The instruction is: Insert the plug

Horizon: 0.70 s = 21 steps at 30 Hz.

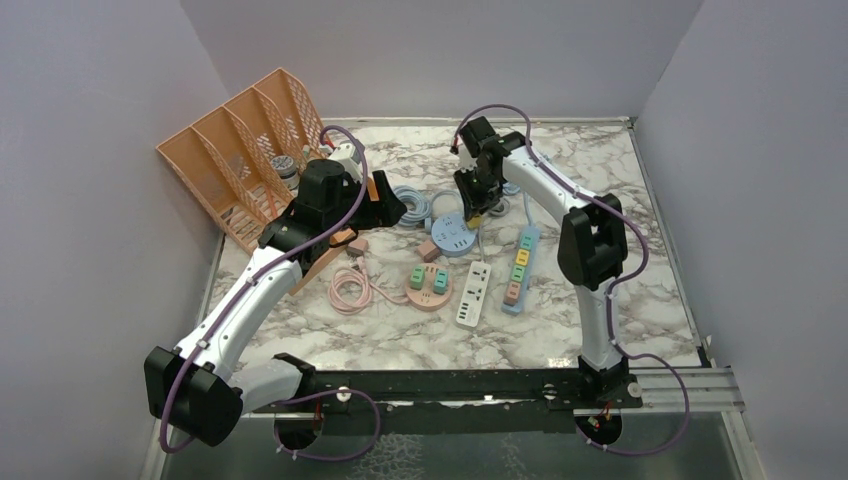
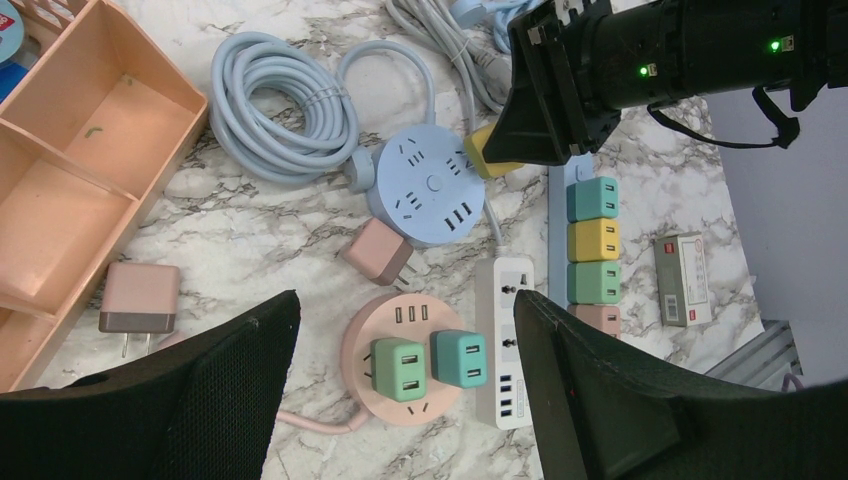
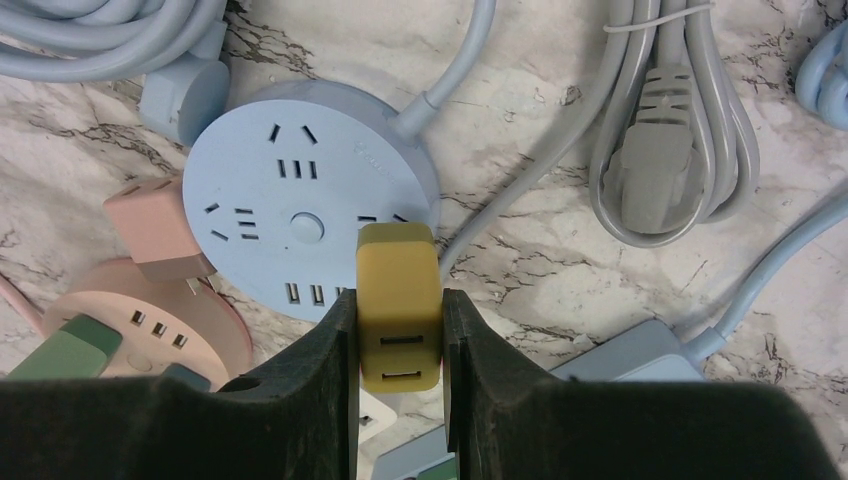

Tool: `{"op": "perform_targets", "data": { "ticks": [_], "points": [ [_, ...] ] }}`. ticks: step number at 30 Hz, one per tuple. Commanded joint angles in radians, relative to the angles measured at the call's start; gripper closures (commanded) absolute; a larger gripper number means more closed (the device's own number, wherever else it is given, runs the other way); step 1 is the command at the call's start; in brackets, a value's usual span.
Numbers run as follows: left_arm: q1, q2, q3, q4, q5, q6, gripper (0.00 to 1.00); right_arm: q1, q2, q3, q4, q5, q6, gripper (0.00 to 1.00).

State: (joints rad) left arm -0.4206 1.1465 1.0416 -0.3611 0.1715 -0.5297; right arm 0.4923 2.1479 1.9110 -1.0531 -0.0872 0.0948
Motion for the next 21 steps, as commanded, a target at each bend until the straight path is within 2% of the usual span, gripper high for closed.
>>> {"op": "perform_targets", "data": {
  "ticks": [1, 13, 21],
  "points": [
    [0.003, -0.007, 0.014, 0.004, -0.004, 0.0, 0.2, 0.015, 0.038, 0.051, -0.01, -0.007, -0.024, 0.99],
    [0.003, -0.008, 0.008, 0.004, -0.015, 0.007, 0.2, 0.022, 0.039, 0.021, -0.04, -0.034, -0.035, 0.99],
    [0.002, -0.001, 0.008, 0.004, -0.017, 0.007, 0.2, 0.021, -0.001, 0.005, -0.049, 0.021, -0.032, 0.99]
  ]
}}
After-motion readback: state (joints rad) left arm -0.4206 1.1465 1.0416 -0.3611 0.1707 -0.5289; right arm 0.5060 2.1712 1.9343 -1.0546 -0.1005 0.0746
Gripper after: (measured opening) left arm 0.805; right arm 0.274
